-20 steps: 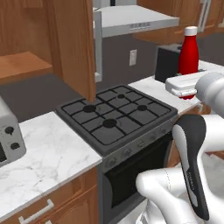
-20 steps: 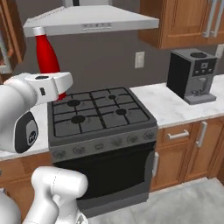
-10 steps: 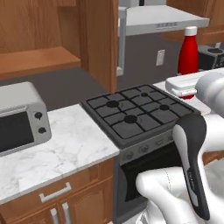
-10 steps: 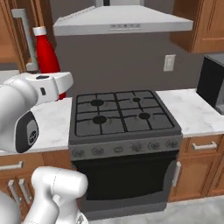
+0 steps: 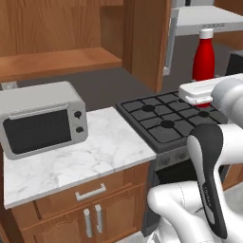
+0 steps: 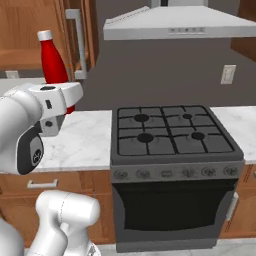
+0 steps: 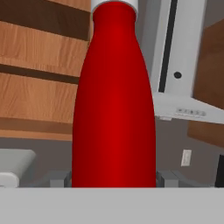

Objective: Pick the water bottle, can from the counter and place them in the open cabinet.

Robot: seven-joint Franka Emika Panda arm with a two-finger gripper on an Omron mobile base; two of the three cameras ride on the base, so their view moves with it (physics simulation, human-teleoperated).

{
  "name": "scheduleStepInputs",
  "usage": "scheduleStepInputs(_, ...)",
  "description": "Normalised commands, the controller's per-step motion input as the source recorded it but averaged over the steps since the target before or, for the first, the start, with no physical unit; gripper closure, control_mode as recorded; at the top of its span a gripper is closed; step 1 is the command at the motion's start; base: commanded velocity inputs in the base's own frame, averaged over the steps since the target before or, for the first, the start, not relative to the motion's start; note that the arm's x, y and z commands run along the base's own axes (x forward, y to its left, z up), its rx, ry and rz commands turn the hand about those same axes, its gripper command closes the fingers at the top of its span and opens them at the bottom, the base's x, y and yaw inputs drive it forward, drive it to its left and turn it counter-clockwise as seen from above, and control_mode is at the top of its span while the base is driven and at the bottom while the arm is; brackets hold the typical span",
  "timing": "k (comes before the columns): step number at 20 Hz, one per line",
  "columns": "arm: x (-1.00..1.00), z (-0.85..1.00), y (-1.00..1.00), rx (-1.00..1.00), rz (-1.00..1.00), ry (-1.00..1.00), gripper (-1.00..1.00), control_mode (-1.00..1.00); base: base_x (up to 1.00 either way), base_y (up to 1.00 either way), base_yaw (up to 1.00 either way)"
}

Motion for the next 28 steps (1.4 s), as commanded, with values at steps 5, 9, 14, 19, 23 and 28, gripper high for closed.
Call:
scheduleStepInputs(5,0.00,0.00,0.00,0.00,0.00,0.00,1.00,1.00,-0.13,0.46,0.14)
scheduleStepInputs(9,0.00,0.00,0.00,0.00,0.00,0.00,1.00,1.00,0.00,0.43,0.09)
scheduleStepInputs(14,0.00,0.00,0.00,0.00,0.00,0.00,1.00,1.00,0.00,0.45,0.07)
scheduleStepInputs(19,0.00,0.00,0.00,0.00,0.00,0.00,1.00,1.00,0.00,0.48,0.05)
scheduleStepInputs(23,0.00,0.00,0.00,0.00,0.00,0.00,1.00,1.00,0.08,0.46,0.05)
scheduleStepInputs(28,0.00,0.00,0.00,0.00,0.00,0.00,1.00,1.00,0.21,0.30,0.05)
